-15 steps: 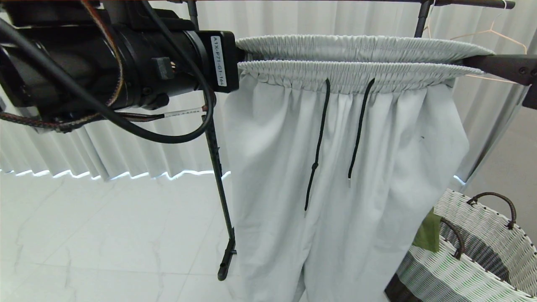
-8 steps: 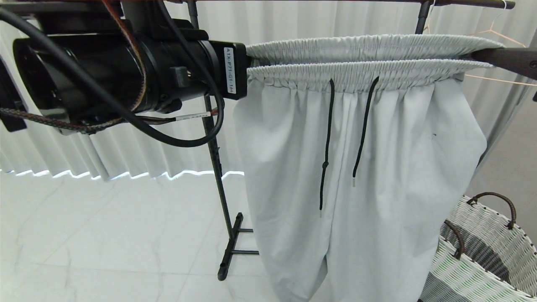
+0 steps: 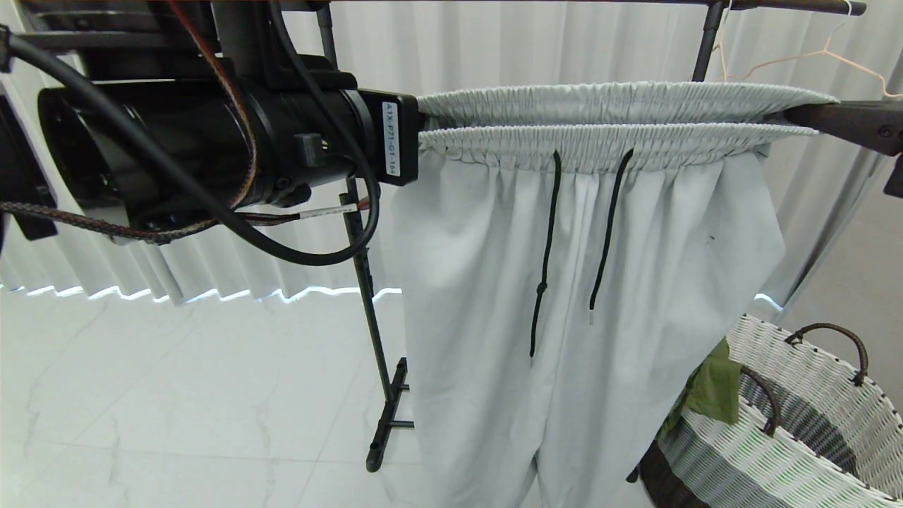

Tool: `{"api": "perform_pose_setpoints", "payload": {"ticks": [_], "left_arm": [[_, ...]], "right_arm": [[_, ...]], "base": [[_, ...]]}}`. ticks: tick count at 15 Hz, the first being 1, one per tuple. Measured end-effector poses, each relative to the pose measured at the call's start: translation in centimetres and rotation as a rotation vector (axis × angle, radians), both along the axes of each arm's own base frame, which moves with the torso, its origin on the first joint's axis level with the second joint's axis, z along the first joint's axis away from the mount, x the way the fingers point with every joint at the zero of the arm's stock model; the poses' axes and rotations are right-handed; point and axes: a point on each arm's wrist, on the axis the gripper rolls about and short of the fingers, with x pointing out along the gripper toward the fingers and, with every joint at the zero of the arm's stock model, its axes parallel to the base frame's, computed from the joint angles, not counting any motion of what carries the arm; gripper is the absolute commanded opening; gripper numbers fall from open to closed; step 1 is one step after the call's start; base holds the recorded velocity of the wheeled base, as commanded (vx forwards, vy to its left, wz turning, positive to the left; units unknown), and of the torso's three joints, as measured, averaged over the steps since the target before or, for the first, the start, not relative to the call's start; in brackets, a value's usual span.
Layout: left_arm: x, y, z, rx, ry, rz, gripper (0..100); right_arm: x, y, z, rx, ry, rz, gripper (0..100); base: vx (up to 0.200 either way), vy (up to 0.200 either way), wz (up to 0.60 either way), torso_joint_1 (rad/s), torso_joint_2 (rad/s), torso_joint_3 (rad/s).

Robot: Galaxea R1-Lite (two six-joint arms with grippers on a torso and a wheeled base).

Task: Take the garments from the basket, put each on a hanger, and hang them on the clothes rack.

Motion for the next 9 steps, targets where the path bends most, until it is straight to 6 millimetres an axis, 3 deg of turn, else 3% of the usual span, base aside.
{"api": "perform_pose_setpoints", "payload": {"ticks": [9], "left_arm": [[0.12,0.15,-0.16,0.001,0.003,0.010,0]], "right_arm": [[-0.75,-0.65,-0.89,-0.008,0.016,-0.019,100]], "base": [[0.000,0.000,0.00,0.000,0.00,0.000]]}}
